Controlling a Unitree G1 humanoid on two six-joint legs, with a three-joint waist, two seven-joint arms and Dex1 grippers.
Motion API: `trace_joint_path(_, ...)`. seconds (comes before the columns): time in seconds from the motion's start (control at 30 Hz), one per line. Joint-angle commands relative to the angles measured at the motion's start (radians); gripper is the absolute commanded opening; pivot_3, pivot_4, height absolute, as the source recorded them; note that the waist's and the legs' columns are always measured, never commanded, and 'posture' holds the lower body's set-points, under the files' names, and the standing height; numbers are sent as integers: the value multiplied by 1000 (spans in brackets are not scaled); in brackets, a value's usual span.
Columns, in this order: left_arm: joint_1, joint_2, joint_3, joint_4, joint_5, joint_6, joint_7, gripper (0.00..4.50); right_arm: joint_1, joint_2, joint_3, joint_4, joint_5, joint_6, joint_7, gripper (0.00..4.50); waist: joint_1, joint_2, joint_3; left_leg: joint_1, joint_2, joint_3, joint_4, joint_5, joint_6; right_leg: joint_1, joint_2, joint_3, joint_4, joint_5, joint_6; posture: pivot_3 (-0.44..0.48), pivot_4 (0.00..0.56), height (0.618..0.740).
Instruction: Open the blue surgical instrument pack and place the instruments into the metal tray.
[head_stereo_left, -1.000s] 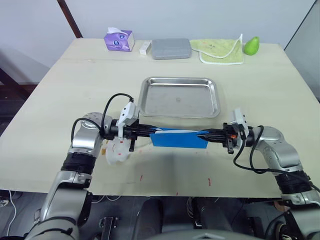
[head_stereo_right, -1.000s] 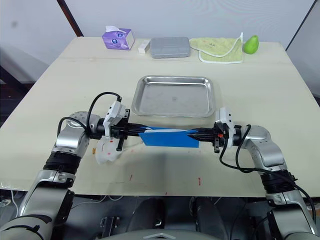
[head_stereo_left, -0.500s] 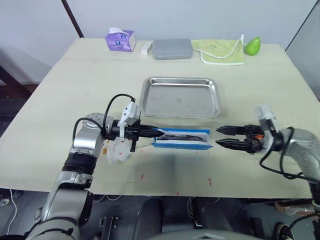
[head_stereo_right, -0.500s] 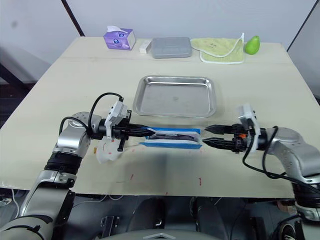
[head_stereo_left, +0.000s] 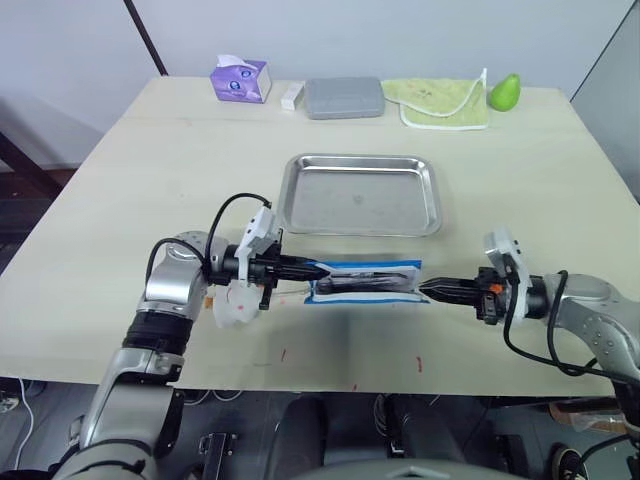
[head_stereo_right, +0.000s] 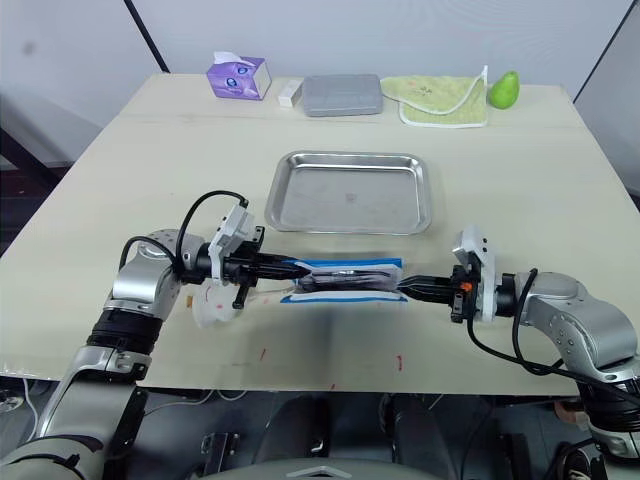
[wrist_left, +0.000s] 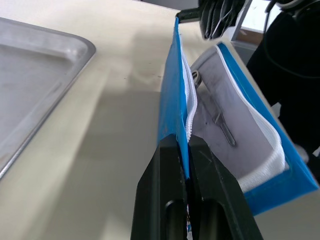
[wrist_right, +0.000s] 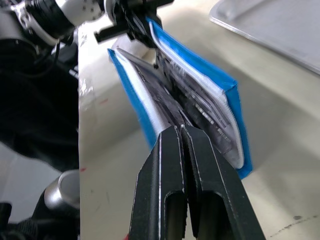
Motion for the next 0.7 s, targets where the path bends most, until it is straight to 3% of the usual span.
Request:
trace_joint_path(0.03,15,18,-8,-84,-46,59,-38,0,-21,-5,25,-7,-18,-20,13,114,0,0,0,0,0,0,0,0,0,0,0,0,0,0,0,0,150,740)
trace_joint_path(0.37,-21,-5,-10,-30,14,8,42,0,38,-36,203,-22,-204,-142,44,114,3,0,0,0,0,0,0,0,0,0,0,0,0,0,0,0,150,740)
trace_joint_path(0.7,-76,-33,-51,70,109,-55,119,0,120,-39,225,-134,-232,-165,12,114,1,0,0,0,0,-1,0,0,0,0,0,0,0,0,0,0,150,740)
